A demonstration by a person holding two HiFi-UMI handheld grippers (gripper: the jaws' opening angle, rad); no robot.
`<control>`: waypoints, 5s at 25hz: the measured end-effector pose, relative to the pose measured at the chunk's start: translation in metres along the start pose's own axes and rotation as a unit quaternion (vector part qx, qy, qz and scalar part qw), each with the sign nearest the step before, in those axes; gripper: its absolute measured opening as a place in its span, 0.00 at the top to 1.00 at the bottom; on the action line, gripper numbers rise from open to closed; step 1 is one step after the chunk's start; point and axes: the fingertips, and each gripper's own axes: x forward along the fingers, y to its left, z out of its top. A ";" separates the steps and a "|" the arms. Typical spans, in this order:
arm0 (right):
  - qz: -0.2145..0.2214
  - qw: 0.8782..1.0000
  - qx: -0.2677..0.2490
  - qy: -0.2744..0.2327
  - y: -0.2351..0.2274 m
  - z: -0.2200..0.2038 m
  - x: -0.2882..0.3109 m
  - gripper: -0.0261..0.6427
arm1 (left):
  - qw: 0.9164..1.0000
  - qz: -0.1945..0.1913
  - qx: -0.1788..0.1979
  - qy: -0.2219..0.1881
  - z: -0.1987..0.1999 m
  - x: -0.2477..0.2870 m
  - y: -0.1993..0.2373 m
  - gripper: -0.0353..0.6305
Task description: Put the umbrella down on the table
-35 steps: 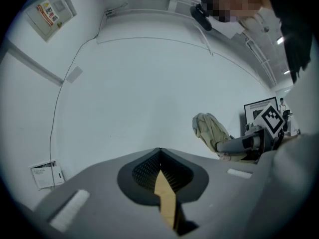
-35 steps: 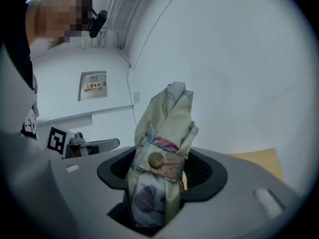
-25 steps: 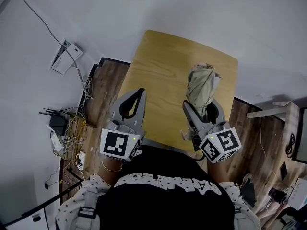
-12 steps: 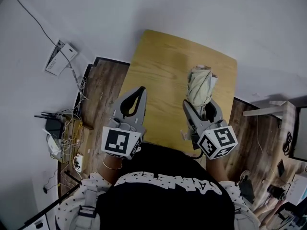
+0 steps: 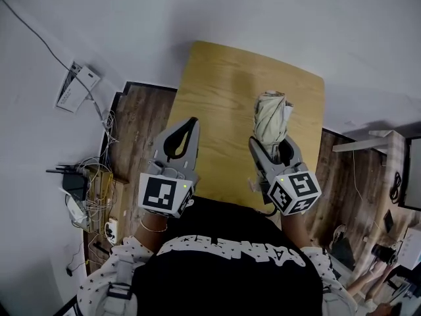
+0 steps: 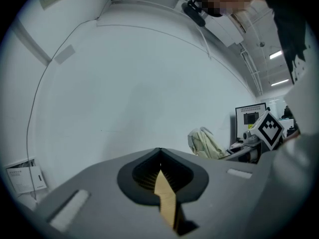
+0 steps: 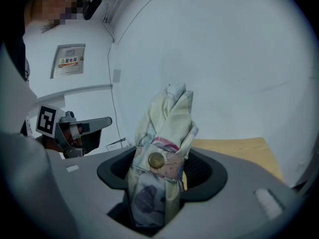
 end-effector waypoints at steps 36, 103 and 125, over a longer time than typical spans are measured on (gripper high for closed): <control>-0.079 0.991 0.015 0.103 -0.001 -0.060 0.094 0.53 | 0.998 -0.053 -0.020 0.024 -0.034 0.046 0.085 0.94; -0.114 0.956 0.016 0.270 -0.032 -0.158 0.157 0.53 | 0.997 -0.032 -0.041 0.051 -0.054 0.057 0.119 0.94; -0.120 0.953 0.015 0.279 -0.031 -0.167 0.162 0.50 | 0.997 -0.034 -0.046 0.053 -0.061 0.051 0.121 0.94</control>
